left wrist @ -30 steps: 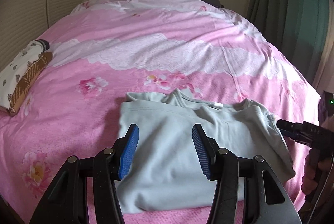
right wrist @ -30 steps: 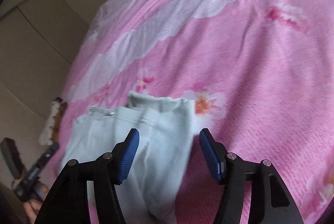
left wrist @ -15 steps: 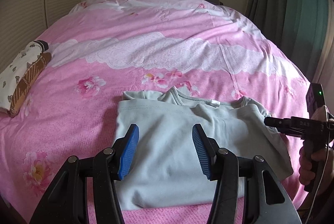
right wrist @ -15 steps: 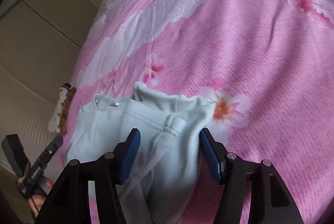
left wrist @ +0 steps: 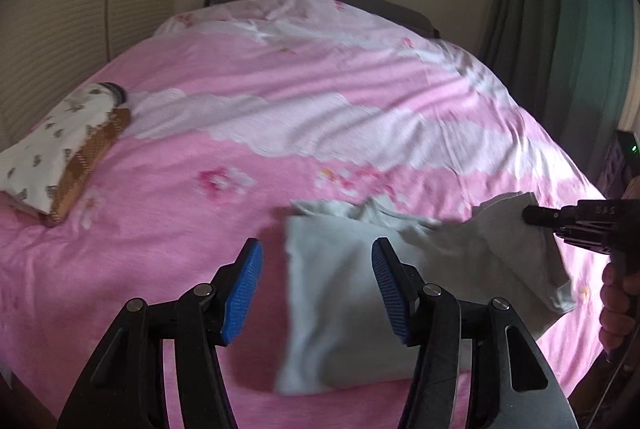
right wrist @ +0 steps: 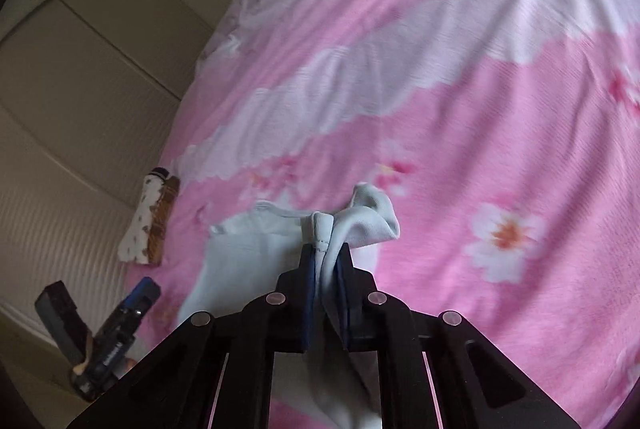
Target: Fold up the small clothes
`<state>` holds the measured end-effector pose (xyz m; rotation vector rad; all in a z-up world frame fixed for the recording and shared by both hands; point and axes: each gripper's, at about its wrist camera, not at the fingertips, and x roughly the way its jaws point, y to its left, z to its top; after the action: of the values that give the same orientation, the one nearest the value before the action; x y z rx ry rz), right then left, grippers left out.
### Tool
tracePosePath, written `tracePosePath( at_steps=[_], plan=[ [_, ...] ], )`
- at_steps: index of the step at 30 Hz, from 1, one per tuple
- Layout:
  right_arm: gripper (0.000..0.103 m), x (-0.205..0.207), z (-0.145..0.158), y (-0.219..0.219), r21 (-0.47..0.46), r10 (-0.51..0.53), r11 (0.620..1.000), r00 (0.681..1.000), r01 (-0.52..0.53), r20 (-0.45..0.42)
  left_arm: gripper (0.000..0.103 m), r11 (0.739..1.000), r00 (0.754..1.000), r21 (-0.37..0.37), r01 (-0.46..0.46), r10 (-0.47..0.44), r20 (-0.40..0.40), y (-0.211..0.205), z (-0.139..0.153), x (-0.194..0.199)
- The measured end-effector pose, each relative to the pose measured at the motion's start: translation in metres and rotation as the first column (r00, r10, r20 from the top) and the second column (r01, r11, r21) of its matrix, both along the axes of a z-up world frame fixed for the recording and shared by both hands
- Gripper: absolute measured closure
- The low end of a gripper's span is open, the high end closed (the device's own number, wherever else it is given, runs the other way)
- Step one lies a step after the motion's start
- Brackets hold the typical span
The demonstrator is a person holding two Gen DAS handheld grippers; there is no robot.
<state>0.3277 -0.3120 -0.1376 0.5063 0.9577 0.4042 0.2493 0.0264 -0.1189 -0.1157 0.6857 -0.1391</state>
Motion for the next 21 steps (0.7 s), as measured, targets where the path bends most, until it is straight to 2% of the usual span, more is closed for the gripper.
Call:
tracePosePath(
  at_steps=[4,9,13,17,20,21],
  plan=[
    [0.092,0.012,0.017,0.065,-0.01,0.014,1.0,1.0,-0.014,-0.027,0.044,0.998,0.998,-0.016,-0.054,0.055,0.017,0.043,0.01,-0.007],
    [0.092,0.025,0.016,0.141,-0.007,-0.012,1.0,0.998,0.011,-0.059,0.044,0.993,0.993,-0.031,-0.11,0.111,0.029,0.093,0.015,-0.016],
    [0.092,0.036,-0.001,0.187,-0.069,-0.061,0.996,0.994,0.055,-0.087,0.043,0.988,0.989,-0.048,-0.145,0.147,0.03,0.125,0.015,-0.022],
    [0.091,0.051,-0.039,0.208,-0.123,-0.081,0.99,0.983,0.061,-0.165,0.043,0.985,0.987,-0.065,-0.159,0.16,0.017,0.142,0.011,-0.023],
    [0.082,0.055,-0.047,0.211,-0.122,-0.045,0.992,0.98,0.022,-0.192,0.043,0.985,0.988,-0.078,-0.154,0.156,0.019,0.142,0.01,-0.025],
    [0.071,0.054,-0.046,0.21,-0.125,-0.034,0.992,0.981,0.01,-0.191,0.043,0.985,0.988,-0.082,-0.15,0.152,0.019,0.141,0.009,-0.025]
  ],
)
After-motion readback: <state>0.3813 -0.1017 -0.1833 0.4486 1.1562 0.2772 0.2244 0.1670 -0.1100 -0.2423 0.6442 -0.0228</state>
